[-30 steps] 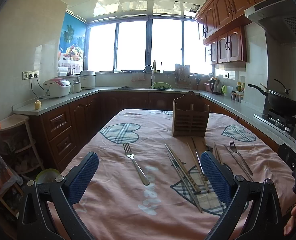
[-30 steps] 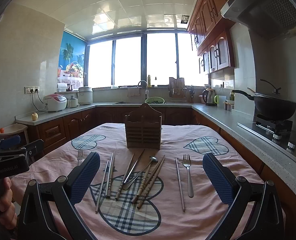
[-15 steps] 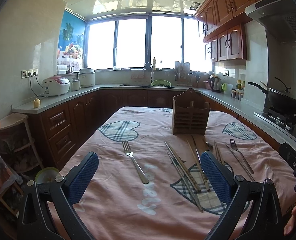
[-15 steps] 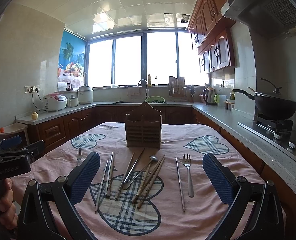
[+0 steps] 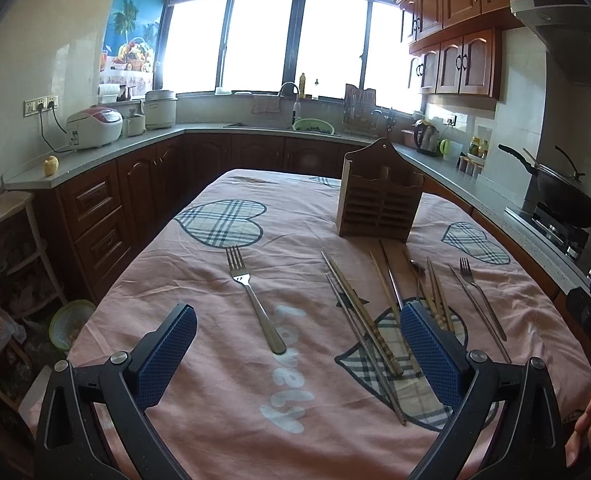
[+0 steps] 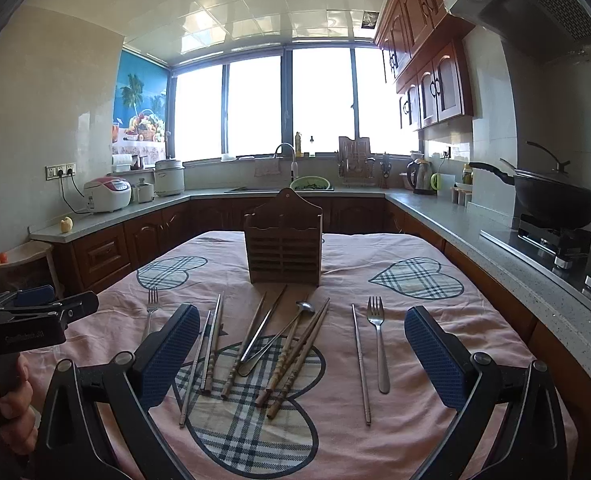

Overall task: Organize utensils
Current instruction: 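Lower the left tool toward a chopstick while the right tool lowers toward another chopstick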

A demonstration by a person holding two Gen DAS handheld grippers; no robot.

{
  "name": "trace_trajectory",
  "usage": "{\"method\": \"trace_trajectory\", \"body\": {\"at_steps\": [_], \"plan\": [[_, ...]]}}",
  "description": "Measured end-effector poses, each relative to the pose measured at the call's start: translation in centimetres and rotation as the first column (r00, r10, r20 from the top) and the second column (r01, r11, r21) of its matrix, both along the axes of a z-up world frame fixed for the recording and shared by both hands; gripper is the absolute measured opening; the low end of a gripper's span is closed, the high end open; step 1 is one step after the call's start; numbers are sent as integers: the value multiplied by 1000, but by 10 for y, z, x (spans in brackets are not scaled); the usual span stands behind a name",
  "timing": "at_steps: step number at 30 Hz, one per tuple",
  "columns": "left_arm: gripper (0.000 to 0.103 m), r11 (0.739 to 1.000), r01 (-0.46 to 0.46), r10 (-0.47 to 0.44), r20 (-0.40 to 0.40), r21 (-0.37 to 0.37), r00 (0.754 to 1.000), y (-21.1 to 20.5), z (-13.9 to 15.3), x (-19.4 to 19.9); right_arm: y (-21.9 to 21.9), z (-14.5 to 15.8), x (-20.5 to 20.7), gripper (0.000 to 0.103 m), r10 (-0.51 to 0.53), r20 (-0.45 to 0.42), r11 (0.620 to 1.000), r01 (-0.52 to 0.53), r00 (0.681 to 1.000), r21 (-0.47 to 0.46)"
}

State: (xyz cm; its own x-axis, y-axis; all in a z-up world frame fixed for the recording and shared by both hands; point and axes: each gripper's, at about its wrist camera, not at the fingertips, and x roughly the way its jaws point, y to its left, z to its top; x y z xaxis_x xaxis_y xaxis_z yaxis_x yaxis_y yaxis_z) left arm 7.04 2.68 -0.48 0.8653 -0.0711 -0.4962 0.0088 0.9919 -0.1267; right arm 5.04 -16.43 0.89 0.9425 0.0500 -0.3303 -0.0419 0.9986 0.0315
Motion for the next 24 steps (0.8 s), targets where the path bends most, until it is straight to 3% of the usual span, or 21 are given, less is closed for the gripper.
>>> {"method": "trace_trajectory", "body": {"at_steps": [6,11,14,21,24], "plan": [[102,1000,22,-23,-76,-21,997,2,8,40,-8,-4,24,103,17,-31,1000,-16,999,12],[97,999,46,-47,-134,-12,990,-1,10,72,-16,-12,50,100,24,-115,999,-21,993,24],[94,999,52,-54,-170,-15,984,-1,10,91,-20,-17,66,94,22,-166,999,-17,986,31],[83,998,65,-66,-242,-11,968,-2,6,132,-36,-29,106,65,15,-261,996,9,965,93],[78,998,66,-67,-276,-15,959,-2,2,151,-41,-34,124,62,16,-295,994,16,955,104]]}}
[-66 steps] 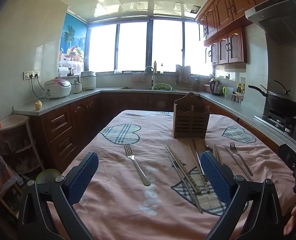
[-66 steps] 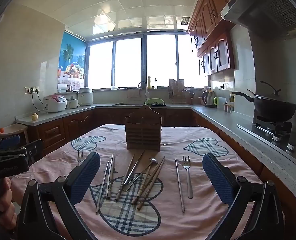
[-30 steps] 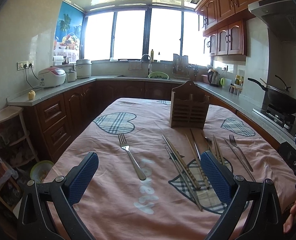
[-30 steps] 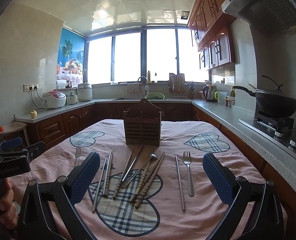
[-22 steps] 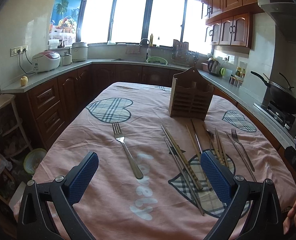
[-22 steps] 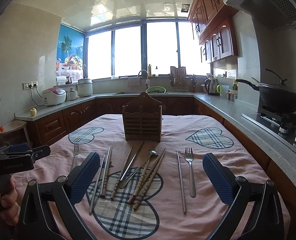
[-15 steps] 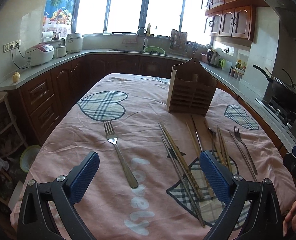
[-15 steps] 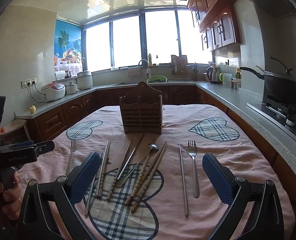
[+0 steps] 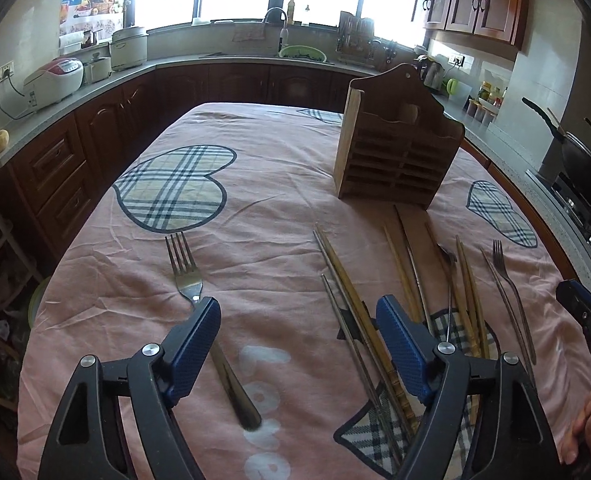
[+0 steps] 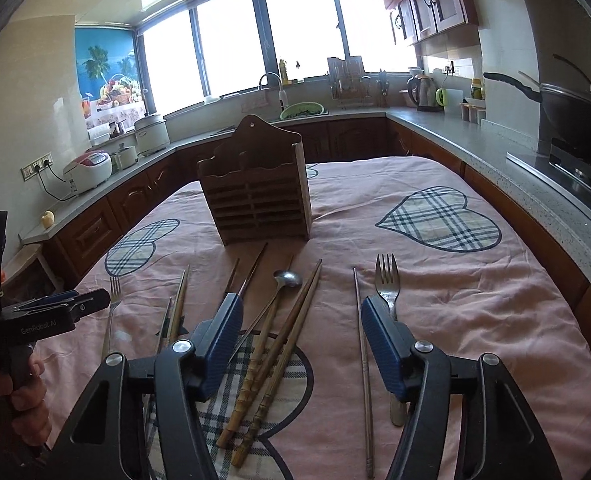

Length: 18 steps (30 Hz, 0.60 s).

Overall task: Organize utensils
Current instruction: 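Lower the left tool toward a chopstick while the right tool lowers toward another chopstick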

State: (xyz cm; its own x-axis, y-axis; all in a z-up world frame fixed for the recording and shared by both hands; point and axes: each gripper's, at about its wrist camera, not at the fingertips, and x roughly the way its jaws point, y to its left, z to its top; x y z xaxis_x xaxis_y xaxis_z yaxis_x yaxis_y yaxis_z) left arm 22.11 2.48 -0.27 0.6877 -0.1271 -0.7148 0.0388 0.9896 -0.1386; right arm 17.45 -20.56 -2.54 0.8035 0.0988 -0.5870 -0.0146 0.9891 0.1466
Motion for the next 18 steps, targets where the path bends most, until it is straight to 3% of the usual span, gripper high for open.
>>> {"method": "trace_trajectory", "body": {"at_steps": [8,12,18], "plan": [[68,1000,12,-11,-93,9,996,-1,-15,55,-14,-17,48,48,-20,-97,1000,21,995,9],[60,1000,25,-23,-132,9,991,-9,-21,82,-23,-30,69,37,-26,-157,999,29,987,14],[55,999,27,-24,-180,17,983,-15,-36,119,-26,-46,90,32,-19,-219,999,26,975,29]]}}
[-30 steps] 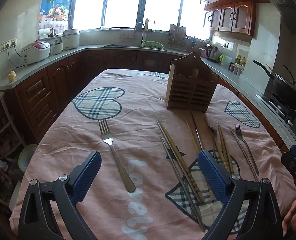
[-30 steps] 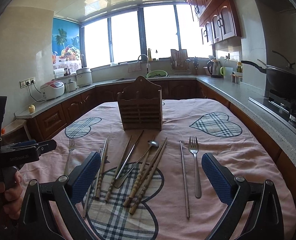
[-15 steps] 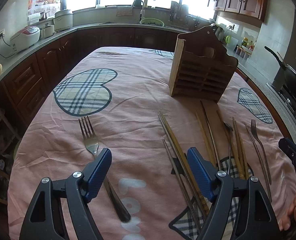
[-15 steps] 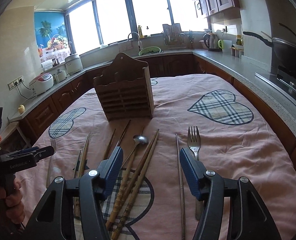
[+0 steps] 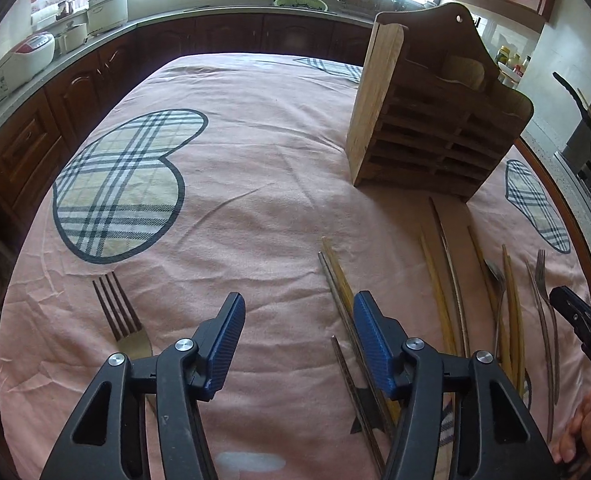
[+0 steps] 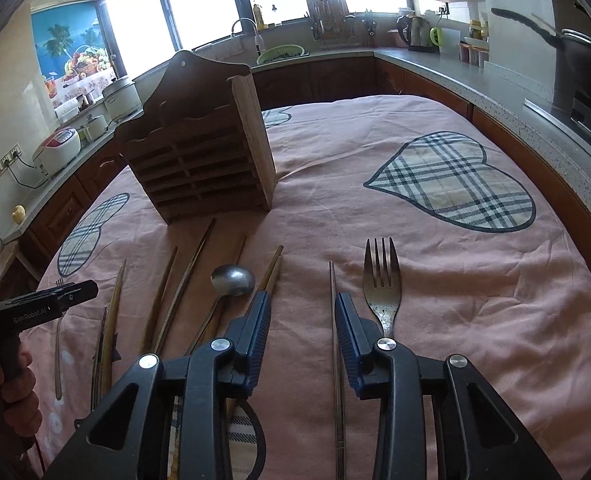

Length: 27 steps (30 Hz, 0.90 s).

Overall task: Organize utensils
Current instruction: 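Lower the left tool toward a chopstick while the right tool lowers toward another chopstick, then close the left tool on a wooden chopstick while the right tool closes on a chopstick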

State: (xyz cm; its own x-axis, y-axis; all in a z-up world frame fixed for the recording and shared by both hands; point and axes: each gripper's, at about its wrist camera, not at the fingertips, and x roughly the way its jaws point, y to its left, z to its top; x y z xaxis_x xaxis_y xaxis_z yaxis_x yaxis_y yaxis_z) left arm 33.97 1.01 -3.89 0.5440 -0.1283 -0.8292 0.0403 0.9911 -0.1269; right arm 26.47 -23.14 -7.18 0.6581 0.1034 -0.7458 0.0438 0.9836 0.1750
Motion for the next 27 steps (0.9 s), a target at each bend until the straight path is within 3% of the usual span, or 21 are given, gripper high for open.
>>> {"method": "trace_trajectory", "body": {"at_steps": [4,8,11,16,21,27], "plan": [[45,1000,7,-6,-29,27,1000,-3,-12,19,-3,-9,10,25,-2,-30,1000,3,1000,23],[43,998,24,-22,-29,66,999,-10,-16,26,-4,-17,17,22,6,-56,999,-4,998,39],[37,998,45,-43,-45,47,998,-9,-17,28,-5,-22,22,18,7,-64,998,-4,998,58],[15,995,97,-97,-92,-4,991,-9,-16,34,-12,-26,30,15,8,-86,995,1,996,95],[12,992,126,-126,-106,-1,986,-3,-17,34,-17,-31,34,8,11,-118,995,1,993,102],[9,990,141,-140,-119,6,983,-15,-19,47,-13,-31,43,8,25,-127,997,-15,992,75]]}}
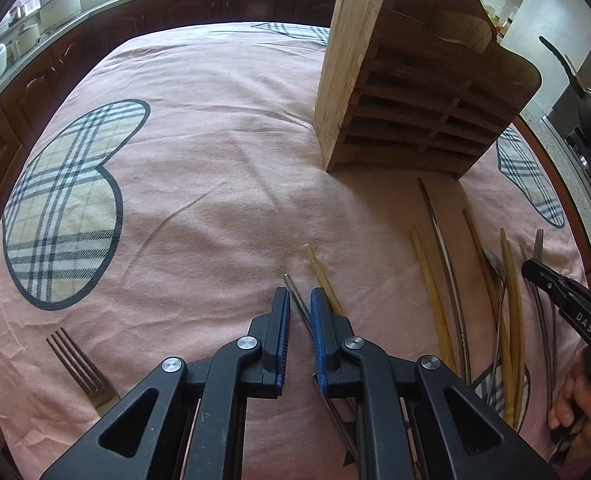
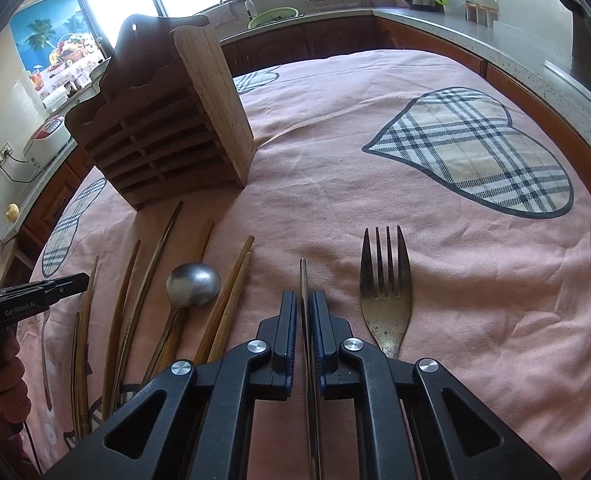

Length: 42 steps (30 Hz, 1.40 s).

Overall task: Organize utensils
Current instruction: 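Close the left tool on a wooden chopstick while the right tool closes on a chopstick, then lift the left tool's chopstick over the holder while the right tool carries its chopstick there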

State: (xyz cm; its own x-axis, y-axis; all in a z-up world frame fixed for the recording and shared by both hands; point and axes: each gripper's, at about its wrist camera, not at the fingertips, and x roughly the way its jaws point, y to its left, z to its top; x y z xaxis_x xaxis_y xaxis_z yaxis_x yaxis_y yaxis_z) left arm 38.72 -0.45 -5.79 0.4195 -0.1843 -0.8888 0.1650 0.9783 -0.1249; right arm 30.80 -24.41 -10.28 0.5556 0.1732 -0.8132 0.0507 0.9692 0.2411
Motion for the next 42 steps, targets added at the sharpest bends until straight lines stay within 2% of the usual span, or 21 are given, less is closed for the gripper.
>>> {"method": "trace_trajectory", "body": {"at_steps": [2,4,9,11,22,31,35,42], "plan": [[9,999,14,-14,19,37,1000,-7,0,-1,0,0,3,8,-1,-8,1000,1,1000,5],[8,999,19,-21,28,45,999,-8,0,-2,2,0,6,8,6,-11,1000,-6,1000,-5],[5,1000,10,-10,22,1,1000,-2,1,-4,7,1,11,5,17,-2,999,-17,1000,-38],[4,999,6,-5,25,-36,1000,2,6,-9,7,4,8,4,18,8,1000,-18,1000,-15],[2,990,29,-6,169,-135,986,20,80,-64,10,73,-31,4,18,187,1000,-21,982,13],[2,980,57,-1,278,-192,961,47,137,-123,22,119,-55,4,53,282,999,-54,958,-2],[2,976,60,10,317,-211,948,59,154,-143,27,135,-62,4,63,319,998,-64,946,-9],[2,971,71,19,370,-229,929,70,169,-165,35,153,-67,4,79,359,997,-80,930,-11]]}}
